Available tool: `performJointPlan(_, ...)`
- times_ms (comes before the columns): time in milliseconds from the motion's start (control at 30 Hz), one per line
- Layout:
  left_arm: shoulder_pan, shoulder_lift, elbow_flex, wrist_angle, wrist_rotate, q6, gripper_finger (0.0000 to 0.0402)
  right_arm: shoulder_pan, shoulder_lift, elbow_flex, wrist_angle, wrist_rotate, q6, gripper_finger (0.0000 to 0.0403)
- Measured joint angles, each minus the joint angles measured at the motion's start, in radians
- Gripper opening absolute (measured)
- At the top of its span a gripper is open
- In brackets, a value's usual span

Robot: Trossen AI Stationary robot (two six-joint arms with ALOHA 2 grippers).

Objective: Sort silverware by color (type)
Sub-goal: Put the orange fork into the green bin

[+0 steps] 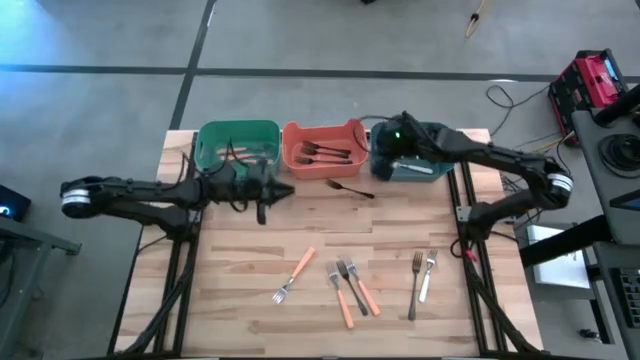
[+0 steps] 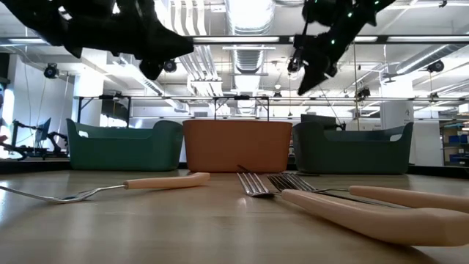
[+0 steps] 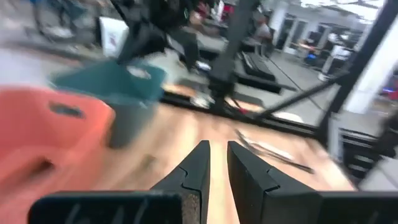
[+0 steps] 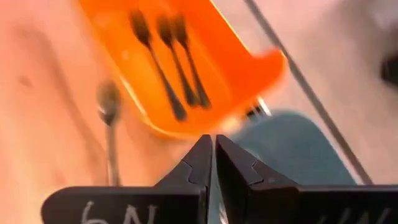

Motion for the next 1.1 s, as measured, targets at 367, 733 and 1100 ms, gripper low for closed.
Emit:
performJointPlan(367,-0.312,0.169,0.014,-0.089,-0.400,-0.186,0.0038,0.232,-0.175,-0.234,0.452,0.008,0.014,0.0013)
performJointPlan(733,-0.564,0.478,0.160,-0.178,-0.749,-0.242,0.0038,0.255,-0.198,-0.234,0.454,0.008,0.052,0.0013)
performJointPlan(1100,-0.682,0.628,0.225,-0.179,-0.864,-0.381,0.0042,0.305,-0.096,-0.236,0.455,0.007,0.085,0.0013)
